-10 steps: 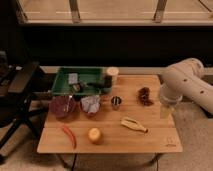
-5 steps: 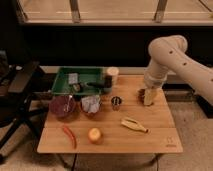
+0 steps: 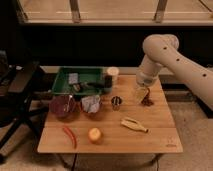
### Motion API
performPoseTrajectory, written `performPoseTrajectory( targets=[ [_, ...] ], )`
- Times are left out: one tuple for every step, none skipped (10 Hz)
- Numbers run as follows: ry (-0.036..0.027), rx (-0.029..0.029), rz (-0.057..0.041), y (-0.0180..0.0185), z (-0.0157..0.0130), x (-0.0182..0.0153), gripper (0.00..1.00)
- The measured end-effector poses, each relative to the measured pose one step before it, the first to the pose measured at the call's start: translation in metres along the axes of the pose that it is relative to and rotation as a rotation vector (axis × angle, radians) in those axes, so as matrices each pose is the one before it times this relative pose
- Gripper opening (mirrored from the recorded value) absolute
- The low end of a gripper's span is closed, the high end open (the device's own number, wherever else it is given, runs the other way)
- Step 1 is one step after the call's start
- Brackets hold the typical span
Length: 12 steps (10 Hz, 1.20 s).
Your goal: Place fork in metal cup
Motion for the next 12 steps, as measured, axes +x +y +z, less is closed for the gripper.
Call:
performPoseTrajectory(
  targets=[
    [-0.01489, -0.00996, 0.0165, 0.00109, 0.0018, -0.00051, 0.65],
    [-0.05264, -0.01757, 0.06685, 0.00232, 0.00329, 0.00086, 0.65],
    [-0.05261, -0.00969, 0.08036, 0.00102, 0.00205, 0.00016, 0.65],
    [-0.07216, -0.00534, 0.11275, -0.00079, 0.00177, -0.00071, 0.65],
    [-0.05672, -0.00092, 0.08327, -0.00176, -0.00006, -0.00367, 0.65],
    [-0.07535, 0.01195, 0.10695, -0.0045, -0.00563, -0.00134, 0.65],
    [-0.03378, 0.01576, 0.04301, -0.0025, -0.00417, -0.00387, 0.65],
    [-0.02666, 0.02037, 0.00732, -0.00165, -0.00462, -0.0053, 0.65],
    [-0.01831, 0.01651, -0.00883, -0.00036, -0.00188, -0.00732, 0.65],
    [-0.01442, 0.01679, -0.00899, -0.00044, -0.00245, -0.00578, 0.65],
    [-0.01411, 0.01071, -0.01775, 0.00258, 0.00167, -0.00986, 0.65],
    [-0.02684, 0.00297, -0.02323, 0.00452, 0.00417, -0.01643, 0.65]
  ],
)
